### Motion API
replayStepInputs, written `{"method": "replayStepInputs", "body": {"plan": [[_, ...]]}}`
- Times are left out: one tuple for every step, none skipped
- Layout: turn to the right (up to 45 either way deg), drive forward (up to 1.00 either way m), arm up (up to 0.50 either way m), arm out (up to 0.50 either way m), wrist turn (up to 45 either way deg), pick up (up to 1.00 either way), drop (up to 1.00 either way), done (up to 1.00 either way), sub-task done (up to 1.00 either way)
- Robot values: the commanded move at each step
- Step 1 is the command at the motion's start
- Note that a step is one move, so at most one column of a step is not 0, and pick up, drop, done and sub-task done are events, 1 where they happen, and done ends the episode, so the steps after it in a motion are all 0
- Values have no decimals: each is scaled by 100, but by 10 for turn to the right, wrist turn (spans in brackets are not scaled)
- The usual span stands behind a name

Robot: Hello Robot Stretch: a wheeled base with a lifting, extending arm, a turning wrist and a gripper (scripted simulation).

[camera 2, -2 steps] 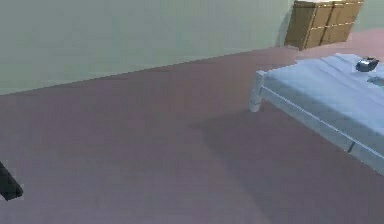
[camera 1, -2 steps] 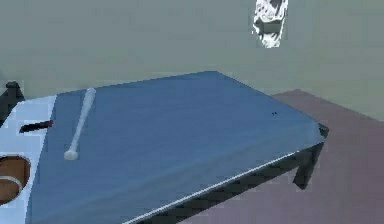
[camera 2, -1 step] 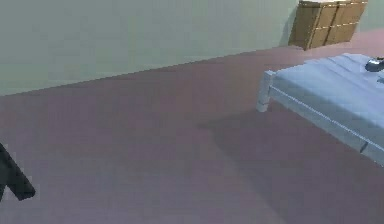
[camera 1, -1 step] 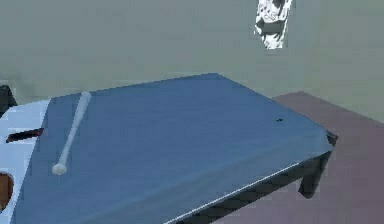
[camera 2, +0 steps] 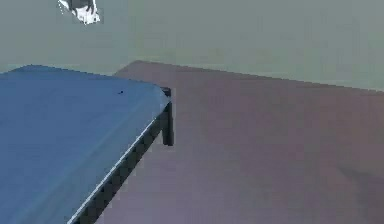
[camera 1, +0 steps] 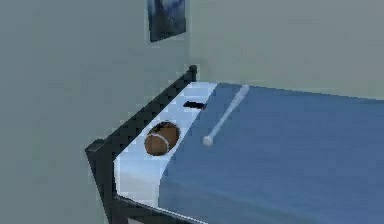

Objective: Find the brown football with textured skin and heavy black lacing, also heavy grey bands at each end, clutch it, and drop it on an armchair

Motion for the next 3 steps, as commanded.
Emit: {"method": "replayStepInputs", "body": {"plan": [[-450,0,0,0,0,0,0,0,0],[-450,0,0,0,0,0,0,0,0],[450,0,0,0,0,0,0,0,0]]}}
